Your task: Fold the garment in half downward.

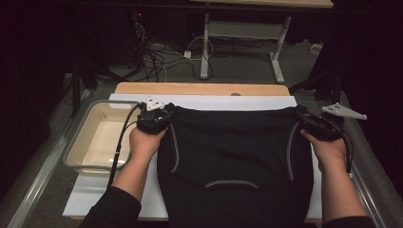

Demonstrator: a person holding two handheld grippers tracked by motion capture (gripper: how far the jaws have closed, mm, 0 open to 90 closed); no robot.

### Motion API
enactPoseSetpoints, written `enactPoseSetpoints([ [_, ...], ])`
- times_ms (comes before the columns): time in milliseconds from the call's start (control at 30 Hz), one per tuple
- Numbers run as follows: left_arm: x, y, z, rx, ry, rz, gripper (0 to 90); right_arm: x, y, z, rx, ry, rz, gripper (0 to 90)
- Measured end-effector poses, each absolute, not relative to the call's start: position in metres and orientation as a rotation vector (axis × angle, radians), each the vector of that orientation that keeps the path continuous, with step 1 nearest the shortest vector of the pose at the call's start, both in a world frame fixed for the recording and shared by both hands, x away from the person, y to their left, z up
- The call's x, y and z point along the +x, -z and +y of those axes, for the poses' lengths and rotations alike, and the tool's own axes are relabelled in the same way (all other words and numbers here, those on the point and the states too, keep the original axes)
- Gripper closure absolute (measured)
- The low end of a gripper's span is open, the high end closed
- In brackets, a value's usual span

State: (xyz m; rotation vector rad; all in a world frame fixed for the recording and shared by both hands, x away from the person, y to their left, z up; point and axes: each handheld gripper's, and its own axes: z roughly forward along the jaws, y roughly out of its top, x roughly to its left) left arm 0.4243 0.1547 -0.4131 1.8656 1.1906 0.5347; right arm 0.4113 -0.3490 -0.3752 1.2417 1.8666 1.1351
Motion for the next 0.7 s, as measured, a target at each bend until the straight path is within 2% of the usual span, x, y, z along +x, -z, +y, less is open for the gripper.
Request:
enactPoseSetpoints([
  [33, 0.425, 0.415, 0.154, 1.872, -0.492, 1.188, 57.2, 0.416, 0.382, -0.349, 1.275, -1.121, 1.886, 57.0],
  [133, 0.414, 0.422, 0.147, 1.903, -0.497, 1.122, 50.4, 0.413, 0.4, -0.353, 1.309, -1.098, 1.925, 52.8],
  [267, 0.392, 0.433, 0.144, 1.914, -0.444, 1.046, 46.8, 0.389, 0.417, -0.358, 1.313, -1.083, 1.968, 51.8],
  [467, 0.348, 0.459, 0.143, 1.945, -0.352, 0.974, 40.0, 0.332, 0.448, -0.357, 1.307, -1.071, 2.034, 51.2],
  [700, 0.309, 0.489, 0.143, 2.024, -0.332, 0.953, 33.8, 0.285, 0.466, -0.337, 1.296, -1.063, 2.086, 49.0],
])
